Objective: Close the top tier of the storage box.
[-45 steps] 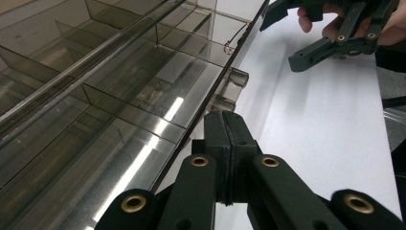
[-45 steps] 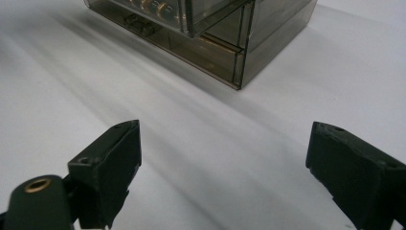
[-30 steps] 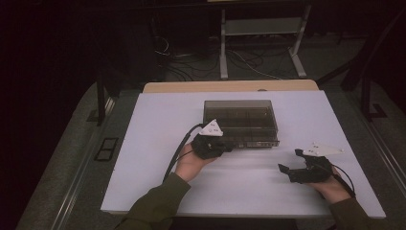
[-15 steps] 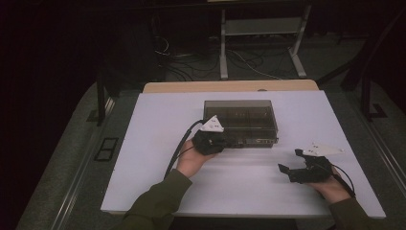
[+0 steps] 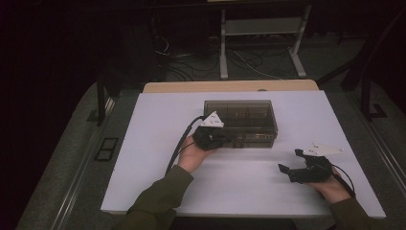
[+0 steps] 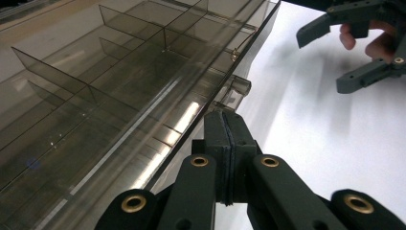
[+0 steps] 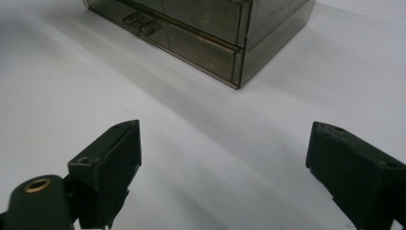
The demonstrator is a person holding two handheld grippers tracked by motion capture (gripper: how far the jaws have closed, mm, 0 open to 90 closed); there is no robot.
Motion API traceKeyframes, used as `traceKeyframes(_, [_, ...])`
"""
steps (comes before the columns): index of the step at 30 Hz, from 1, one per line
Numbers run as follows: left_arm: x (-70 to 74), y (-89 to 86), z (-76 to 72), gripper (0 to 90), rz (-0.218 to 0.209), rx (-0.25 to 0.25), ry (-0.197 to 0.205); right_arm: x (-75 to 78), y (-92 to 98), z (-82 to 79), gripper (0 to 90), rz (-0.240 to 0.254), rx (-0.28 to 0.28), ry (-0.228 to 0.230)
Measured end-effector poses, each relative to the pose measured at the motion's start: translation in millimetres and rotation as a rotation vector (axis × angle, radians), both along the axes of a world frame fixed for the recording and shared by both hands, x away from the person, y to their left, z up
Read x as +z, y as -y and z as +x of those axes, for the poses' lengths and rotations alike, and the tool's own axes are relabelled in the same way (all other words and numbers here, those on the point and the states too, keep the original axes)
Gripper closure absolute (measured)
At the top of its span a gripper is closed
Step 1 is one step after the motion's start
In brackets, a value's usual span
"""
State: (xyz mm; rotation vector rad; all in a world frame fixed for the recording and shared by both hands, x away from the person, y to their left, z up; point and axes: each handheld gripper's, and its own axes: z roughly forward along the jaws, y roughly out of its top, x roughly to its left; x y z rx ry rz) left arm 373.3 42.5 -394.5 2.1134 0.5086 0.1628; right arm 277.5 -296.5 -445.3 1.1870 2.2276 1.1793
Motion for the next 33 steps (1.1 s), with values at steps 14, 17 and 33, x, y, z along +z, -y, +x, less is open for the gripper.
traceKeyframes(14, [-3.2,0.4,4.5,89.2,-0.004,0.025,0.02,0.0,0.4,0.0,11.3,0.008,0.009,0.002])
traceKeyframes(17, [-3.1,-2.3,2.6,87.8,-0.003,0.021,0.019,-0.1,0.2,0.3,11.3,0.009,0.008,-0.001])
traceKeyframes(33, [-4.1,-48.4,-23.8,62.0,0.021,0.053,-0.002,-0.7,-1.6,1.1,11.3,0.0,0.023,0.004])
